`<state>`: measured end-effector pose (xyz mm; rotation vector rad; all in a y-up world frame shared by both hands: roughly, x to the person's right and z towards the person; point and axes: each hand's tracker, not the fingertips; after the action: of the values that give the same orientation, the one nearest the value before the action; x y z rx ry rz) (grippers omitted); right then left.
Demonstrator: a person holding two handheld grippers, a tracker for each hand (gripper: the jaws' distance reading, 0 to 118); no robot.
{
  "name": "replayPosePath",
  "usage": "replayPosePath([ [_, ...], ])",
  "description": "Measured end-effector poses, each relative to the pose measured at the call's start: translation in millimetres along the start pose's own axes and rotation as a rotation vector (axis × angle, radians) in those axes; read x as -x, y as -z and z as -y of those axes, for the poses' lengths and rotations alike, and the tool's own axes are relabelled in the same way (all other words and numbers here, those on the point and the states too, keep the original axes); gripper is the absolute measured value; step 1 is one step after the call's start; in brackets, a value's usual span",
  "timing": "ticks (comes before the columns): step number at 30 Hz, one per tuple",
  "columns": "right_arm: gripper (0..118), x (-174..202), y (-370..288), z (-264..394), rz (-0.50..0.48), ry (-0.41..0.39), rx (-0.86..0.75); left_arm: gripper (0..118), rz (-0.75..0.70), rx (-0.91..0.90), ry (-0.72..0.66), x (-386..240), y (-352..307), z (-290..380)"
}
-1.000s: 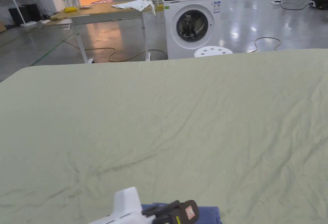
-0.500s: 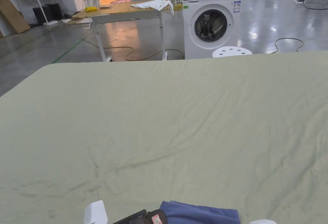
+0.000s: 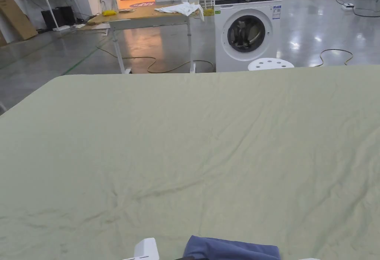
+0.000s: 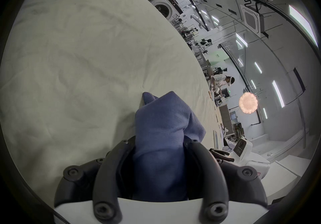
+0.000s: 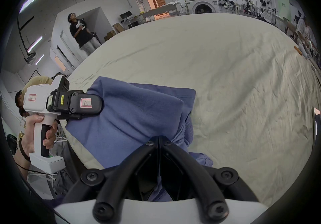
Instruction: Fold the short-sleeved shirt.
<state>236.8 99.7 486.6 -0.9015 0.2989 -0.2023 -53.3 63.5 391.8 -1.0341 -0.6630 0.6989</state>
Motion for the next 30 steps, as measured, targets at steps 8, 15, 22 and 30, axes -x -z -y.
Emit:
replayPosePath([
  [8, 0, 16.3, -59.5, -5.1, -0.108, 0.013, -0.152, 36, -0.002, -0.147, 0.096, -7.6, -92.2, -25.3],
  [15, 0, 2.9, -69.0, 19.6, -0.104, 0.089, -0.161, 36, -0.489, -0.364, 0.049, 94.2, -256.7, -108.7],
  [22, 0, -1.0, -66.1, 29.2, -0.092, 0.142, -0.136, 45, -0.562, -0.351, -0.06, 157.3, -284.9, -157.4],
  [30, 0, -8.2, -80.1, 24.6, -0.066, 0.137, -0.188, 80, -0.936, -0.476, 0.164, 120.1, -287.5, -163.5],
])
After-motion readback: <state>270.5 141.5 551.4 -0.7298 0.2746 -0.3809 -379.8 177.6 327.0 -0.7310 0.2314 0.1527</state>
